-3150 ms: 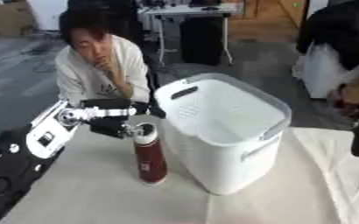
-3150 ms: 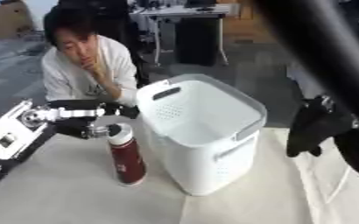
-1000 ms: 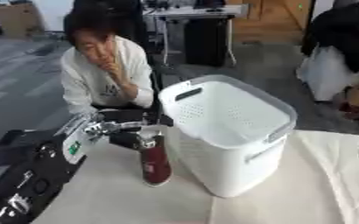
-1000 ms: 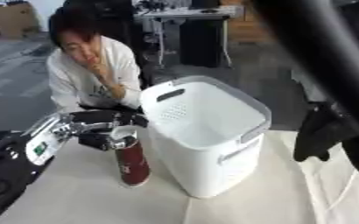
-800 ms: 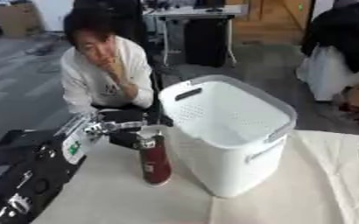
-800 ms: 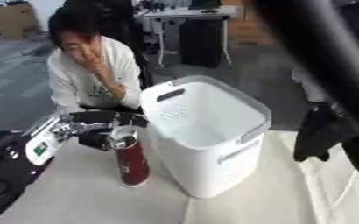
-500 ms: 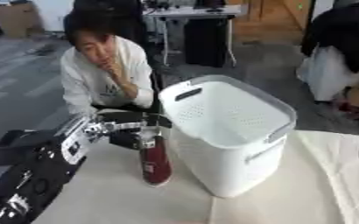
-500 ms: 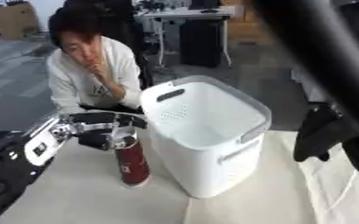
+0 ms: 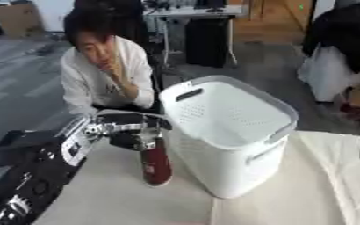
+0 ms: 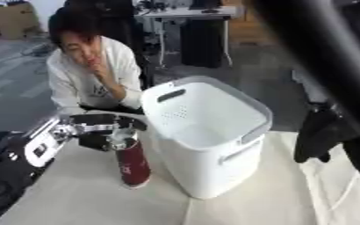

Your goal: Pick up objects on the table and place them in the box.

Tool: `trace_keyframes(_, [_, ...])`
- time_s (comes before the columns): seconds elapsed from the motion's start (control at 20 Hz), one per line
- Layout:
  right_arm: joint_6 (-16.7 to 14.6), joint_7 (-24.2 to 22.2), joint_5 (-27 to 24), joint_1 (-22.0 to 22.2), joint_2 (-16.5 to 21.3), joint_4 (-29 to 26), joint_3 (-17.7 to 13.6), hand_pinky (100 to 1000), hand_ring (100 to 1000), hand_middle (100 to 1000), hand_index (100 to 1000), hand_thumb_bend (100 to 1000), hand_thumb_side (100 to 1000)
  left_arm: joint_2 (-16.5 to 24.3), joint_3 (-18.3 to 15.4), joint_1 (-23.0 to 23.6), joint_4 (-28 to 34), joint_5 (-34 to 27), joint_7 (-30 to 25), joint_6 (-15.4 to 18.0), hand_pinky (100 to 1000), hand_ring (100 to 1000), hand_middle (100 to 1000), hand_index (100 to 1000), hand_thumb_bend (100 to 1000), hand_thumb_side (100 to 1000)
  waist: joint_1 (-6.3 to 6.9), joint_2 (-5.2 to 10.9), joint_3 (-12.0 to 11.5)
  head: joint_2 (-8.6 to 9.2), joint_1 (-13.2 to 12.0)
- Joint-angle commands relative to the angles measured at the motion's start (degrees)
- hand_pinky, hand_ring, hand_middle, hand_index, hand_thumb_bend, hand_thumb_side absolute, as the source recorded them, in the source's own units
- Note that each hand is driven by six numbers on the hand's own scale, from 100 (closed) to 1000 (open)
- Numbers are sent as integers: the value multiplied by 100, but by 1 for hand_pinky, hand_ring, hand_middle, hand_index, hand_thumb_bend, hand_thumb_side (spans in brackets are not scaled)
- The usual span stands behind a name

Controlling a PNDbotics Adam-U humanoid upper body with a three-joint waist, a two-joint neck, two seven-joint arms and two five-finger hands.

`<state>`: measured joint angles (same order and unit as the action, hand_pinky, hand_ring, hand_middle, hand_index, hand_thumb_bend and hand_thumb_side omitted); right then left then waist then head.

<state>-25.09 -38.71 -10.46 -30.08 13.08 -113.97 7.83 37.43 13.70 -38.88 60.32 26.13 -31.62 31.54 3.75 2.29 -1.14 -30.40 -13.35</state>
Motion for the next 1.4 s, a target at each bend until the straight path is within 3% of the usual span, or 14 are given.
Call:
trace_keyframes(0.05, [-967, -978, -22, -122, 6, -62, -4, 106, 392, 457, 645, 100, 989, 111, -52, -70, 80, 62, -648, 692, 1000, 1000, 1000, 1000, 321, 1000, -3, 51, -3, 48, -53])
trace_keyframes(0.45, [-960, -993, -24, -121, 7, -62, -1, 106, 392, 457, 646, 100, 990, 117, -45, -67, 78, 191, -688, 780, 1000, 1000, 1000, 1000, 288, 1000, -2, 53, -2, 41, -55])
trace_keyframes(1.4, [-940, -1046, -35, -125, 1, -62, 1, 113, 392, 457, 645, 100, 992, 75, -50, -80, -152, -713, -1574, 494, 1000, 1000, 1000, 1000, 218, 1000, -3, 54, 3, 57, -64])
